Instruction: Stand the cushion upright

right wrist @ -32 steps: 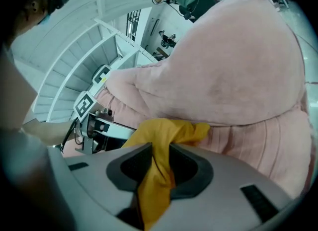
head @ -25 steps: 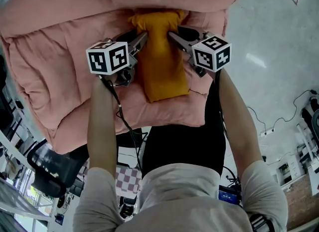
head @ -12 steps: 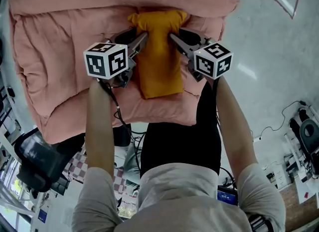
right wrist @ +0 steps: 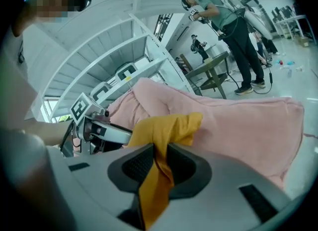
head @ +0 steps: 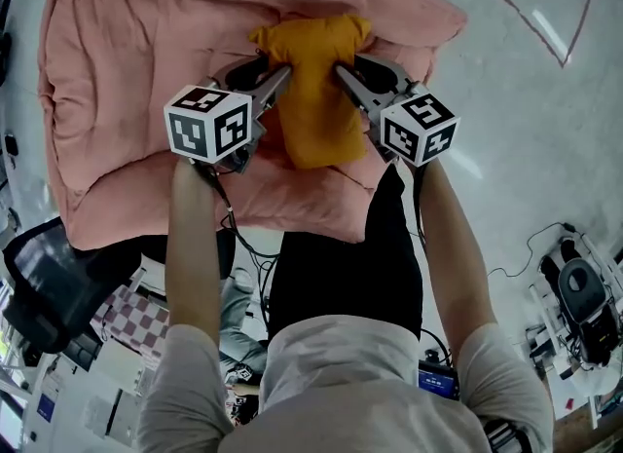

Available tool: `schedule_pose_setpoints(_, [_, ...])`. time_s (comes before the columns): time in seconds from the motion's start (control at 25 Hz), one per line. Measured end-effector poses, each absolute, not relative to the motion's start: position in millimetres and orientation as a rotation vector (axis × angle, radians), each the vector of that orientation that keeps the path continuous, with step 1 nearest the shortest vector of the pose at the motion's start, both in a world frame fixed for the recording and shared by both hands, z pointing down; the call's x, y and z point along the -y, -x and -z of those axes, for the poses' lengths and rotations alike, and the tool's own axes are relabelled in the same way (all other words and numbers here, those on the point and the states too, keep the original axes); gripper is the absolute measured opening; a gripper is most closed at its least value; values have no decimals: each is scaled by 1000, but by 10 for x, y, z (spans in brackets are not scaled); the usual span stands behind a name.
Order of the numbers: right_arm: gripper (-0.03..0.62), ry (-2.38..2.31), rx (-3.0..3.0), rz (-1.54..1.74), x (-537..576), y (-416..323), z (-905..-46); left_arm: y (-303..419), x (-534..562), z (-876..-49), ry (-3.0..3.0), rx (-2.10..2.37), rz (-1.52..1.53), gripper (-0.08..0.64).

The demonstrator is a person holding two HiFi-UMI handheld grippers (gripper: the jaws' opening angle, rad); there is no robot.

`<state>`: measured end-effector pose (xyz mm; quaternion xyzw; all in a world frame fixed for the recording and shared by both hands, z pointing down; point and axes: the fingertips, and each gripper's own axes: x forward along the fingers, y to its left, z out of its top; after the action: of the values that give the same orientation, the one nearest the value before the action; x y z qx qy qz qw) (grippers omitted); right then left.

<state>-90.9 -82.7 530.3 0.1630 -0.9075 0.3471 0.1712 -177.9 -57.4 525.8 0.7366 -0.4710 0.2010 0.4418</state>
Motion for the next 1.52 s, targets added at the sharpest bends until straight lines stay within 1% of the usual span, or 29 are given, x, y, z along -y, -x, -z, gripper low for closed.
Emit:
schedule_pose_setpoints(0.2, [97, -397, 2582, -763, 779, 909, -5036, 1699, 373, -5126, -1807, 1199, -466, 149])
schedule_pose_setpoints(0.48, [95, -293, 2614, -506, 755, 825, -4515, 1551, 254, -4704, -1771, 1342, -285, 147])
schedule_pose_setpoints(0.96, [92, -89, 2688, -319, 285, 570, -3575, 1232, -304, -3798, -1696, 1600, -142, 147])
schedule_pose_setpoints(1.24, [92, 34, 2697, -259, 12, 508, -3239, 1134, -618, -3438, -1660, 1726, -130, 147])
schedule_pose_setpoints(1.52, [92, 89, 2688, -193, -339, 540, -2999, 1127, -1003, -3222, -1623, 1762, -40, 147])
